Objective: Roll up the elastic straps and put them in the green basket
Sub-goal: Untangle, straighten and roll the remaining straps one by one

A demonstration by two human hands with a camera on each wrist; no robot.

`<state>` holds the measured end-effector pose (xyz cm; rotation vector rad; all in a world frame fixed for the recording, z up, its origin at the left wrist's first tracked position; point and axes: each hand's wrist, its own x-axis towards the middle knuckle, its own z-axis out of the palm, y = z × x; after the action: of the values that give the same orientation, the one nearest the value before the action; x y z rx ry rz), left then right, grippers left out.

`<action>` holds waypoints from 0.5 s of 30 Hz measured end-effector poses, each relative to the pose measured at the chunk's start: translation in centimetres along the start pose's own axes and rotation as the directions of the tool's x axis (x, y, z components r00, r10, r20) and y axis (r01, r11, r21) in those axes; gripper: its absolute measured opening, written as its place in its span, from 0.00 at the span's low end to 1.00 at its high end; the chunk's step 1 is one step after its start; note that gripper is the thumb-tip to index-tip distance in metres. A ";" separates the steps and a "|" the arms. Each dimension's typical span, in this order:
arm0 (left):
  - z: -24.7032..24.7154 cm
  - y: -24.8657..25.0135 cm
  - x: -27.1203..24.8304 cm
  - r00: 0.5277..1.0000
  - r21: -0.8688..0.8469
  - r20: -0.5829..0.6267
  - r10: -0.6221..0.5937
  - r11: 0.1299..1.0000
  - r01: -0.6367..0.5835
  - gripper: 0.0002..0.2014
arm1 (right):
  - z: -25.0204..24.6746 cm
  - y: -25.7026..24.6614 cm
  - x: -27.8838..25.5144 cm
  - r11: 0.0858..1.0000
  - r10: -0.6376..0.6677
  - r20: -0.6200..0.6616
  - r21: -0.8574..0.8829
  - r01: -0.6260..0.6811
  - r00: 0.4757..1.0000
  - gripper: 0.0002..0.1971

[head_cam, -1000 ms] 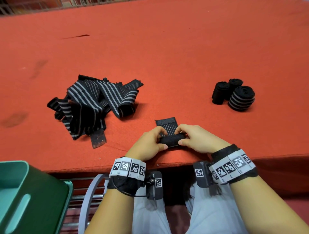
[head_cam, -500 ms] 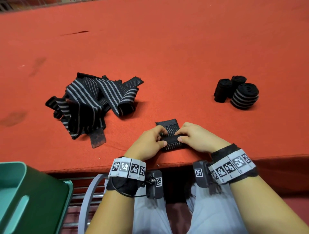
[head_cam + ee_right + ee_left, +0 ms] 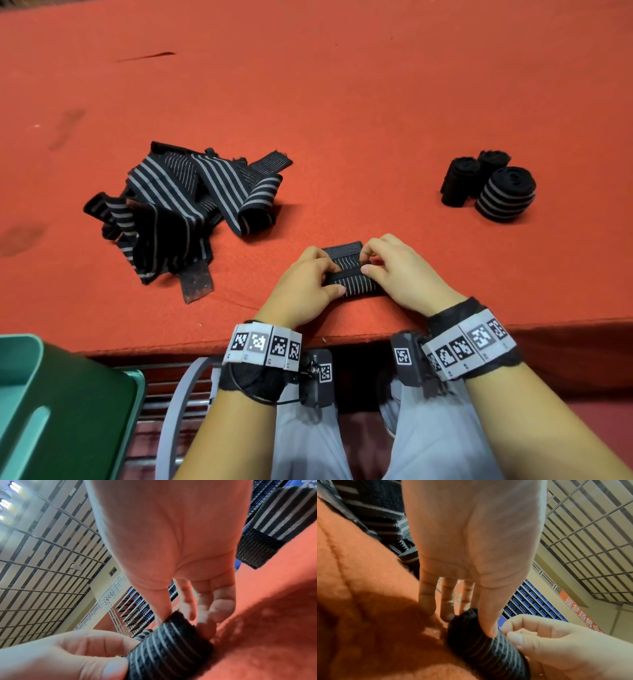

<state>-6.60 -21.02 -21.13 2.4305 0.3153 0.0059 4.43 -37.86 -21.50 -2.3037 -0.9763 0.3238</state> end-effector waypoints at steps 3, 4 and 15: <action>-0.1 0.0 0.1 1.000 0.012 0.007 -0.003 1.000 0.003 0.15 | -0.5 -0.2 -0.2 0.998 -0.063 0.057 -0.016 0.064 0.996 0.11; -0.2 0.1 0.1 1.000 0.019 0.010 -0.008 1.000 0.008 0.15 | -0.6 -0.2 -0.3 0.997 -0.068 0.088 -0.015 0.069 0.994 0.14; 0.0 0.0 -0.5 1.000 -0.085 -0.024 -0.010 0.996 0.008 0.18 | -0.2 -0.1 -0.1 1.000 0.015 0.114 0.020 -0.017 0.993 0.14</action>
<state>-7.07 -21.09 -21.11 2.3459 0.3304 0.0441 4.42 -37.97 -21.27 -2.2959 -1.0052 0.4741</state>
